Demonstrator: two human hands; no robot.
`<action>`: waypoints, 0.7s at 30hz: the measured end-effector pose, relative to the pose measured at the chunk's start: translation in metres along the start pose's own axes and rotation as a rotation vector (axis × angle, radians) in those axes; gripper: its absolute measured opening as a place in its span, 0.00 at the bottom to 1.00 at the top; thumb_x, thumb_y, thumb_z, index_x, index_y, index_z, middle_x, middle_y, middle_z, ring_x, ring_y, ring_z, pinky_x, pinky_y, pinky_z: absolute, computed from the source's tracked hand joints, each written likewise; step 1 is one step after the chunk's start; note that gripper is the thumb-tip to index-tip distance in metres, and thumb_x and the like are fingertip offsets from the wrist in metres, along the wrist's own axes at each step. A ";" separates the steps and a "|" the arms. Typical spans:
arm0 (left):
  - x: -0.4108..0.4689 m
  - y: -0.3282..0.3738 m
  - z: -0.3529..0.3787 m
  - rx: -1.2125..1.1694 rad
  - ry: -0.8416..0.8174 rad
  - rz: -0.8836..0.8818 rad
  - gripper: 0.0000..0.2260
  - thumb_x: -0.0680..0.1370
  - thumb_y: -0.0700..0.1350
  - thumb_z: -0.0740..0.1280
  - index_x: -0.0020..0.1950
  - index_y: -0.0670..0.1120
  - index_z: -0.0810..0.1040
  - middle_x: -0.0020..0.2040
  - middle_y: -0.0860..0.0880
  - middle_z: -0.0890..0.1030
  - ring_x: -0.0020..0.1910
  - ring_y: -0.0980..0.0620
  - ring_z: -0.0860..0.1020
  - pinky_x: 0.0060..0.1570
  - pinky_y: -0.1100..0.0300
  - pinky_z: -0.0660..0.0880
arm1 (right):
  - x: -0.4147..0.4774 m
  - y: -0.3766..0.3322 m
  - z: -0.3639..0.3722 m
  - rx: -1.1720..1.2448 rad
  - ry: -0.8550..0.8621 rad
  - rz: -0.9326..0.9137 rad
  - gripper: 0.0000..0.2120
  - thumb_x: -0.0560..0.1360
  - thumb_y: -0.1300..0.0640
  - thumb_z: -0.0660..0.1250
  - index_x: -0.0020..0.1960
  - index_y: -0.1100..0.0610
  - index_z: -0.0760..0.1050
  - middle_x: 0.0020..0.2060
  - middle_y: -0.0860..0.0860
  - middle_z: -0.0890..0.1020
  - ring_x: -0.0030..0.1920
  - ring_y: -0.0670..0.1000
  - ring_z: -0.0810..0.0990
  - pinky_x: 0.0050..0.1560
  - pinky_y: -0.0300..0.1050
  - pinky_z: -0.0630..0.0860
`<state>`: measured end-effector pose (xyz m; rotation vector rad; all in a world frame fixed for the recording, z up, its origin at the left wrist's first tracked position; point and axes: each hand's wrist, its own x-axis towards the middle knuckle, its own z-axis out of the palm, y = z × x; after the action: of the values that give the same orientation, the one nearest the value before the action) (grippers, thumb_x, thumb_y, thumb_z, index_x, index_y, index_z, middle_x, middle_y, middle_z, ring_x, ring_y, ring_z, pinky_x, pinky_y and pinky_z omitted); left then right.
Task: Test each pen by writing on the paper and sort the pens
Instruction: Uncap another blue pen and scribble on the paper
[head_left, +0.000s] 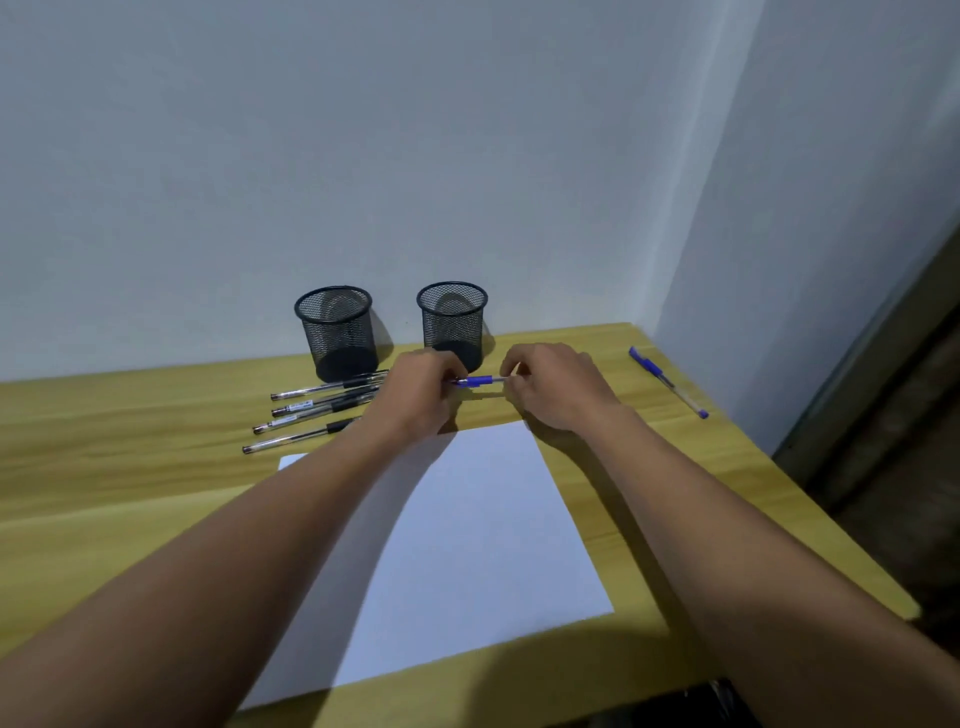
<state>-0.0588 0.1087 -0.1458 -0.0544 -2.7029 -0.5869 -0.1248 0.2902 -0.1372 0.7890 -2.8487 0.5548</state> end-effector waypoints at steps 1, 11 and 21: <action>-0.003 0.000 -0.006 -0.034 0.028 -0.008 0.11 0.73 0.34 0.67 0.51 0.44 0.84 0.46 0.44 0.84 0.45 0.44 0.81 0.47 0.52 0.77 | -0.003 -0.002 -0.006 0.103 0.000 0.033 0.06 0.78 0.51 0.68 0.51 0.49 0.82 0.45 0.47 0.84 0.48 0.52 0.80 0.49 0.51 0.77; -0.053 0.005 -0.075 -0.451 0.155 -0.207 0.08 0.73 0.36 0.73 0.47 0.48 0.84 0.41 0.51 0.85 0.40 0.51 0.83 0.40 0.60 0.78 | -0.048 -0.062 -0.029 1.387 -0.042 0.422 0.04 0.71 0.60 0.78 0.44 0.55 0.83 0.33 0.47 0.83 0.38 0.46 0.79 0.36 0.41 0.73; -0.090 -0.009 -0.118 -0.513 0.194 -0.240 0.08 0.71 0.37 0.76 0.49 0.46 0.87 0.41 0.50 0.87 0.39 0.59 0.83 0.41 0.67 0.76 | -0.065 -0.135 -0.003 1.593 -0.070 0.350 0.01 0.76 0.62 0.74 0.45 0.58 0.84 0.35 0.52 0.84 0.35 0.45 0.82 0.37 0.38 0.80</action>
<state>0.0652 0.0563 -0.0823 0.1851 -2.3235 -1.2740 0.0007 0.2142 -0.1068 0.3068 -2.0219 2.8913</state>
